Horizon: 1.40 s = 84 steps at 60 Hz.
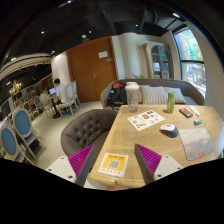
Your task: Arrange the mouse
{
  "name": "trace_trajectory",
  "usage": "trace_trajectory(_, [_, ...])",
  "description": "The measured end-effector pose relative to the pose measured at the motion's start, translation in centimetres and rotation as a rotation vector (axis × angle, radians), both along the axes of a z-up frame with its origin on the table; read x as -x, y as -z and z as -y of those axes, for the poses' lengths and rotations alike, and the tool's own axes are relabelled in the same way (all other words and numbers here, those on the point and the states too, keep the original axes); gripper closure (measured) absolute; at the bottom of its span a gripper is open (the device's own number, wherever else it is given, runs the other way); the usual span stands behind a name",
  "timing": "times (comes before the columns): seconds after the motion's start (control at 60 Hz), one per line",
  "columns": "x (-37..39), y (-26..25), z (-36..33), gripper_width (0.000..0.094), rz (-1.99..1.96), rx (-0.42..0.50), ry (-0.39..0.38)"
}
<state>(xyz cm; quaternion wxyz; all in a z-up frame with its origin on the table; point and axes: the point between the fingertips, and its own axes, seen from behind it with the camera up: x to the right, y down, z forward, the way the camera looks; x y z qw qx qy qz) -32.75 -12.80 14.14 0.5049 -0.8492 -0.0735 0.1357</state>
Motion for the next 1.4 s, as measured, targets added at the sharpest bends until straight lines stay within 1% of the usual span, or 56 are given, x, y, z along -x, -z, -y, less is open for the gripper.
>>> trace_trajectory(0.117, [-1.6,0.4,-0.6,0.0111,0.016,-0.002,0.028])
trace_trajectory(0.2, [-4.1,1.7,-2.7,0.0112,0.026,-0.002,0.052])
trace_trajectory(0.267, [-6.1,2.8,-4.4,0.0118,0.025,-0.004,0.056])
trace_trajectory(0.35, [-9.8,4.4,-6.7,0.0138,0.044,0.005,0.089])
trace_trajectory(0.517, [-19.2,7.5,-12.6,0.0133,0.205,-0.003,0.203])
trace_trajectory(0.567, [-21.6,9.0,-13.8,0.0134,0.254,0.031,0.231])
trace_trajectory(0.617, [-22.7,10.1,-15.1,0.0131,0.276,0.052,0.224])
trace_trajectory(0.733, [-24.1,12.2,-17.9,0.0142,0.313,0.088,0.182])
trace_trajectory(0.817, [-24.7,13.4,-19.8,0.0143,0.329,0.108,0.168])
trace_trajectory(0.9, [-25.4,14.9,-21.2,0.0145,0.336,0.147,0.165])
trace_trajectory(0.933, [-25.4,14.6,-22.1,0.0156,0.325,0.129,0.156])
trace_trajectory(1.033, [-25.8,14.8,-23.3,0.0153,0.300,0.154,0.152])
trace_trajectory(1.133, [-26.1,15.0,-25.1,0.0157,0.269,0.160,0.166])
trace_trajectory(1.267, [-25.5,15.5,-27.0,0.0212,0.173,0.204,0.181])
trace_trajectory(1.4, [-26.0,15.5,-28.6,0.0308,0.165,0.205,0.216])
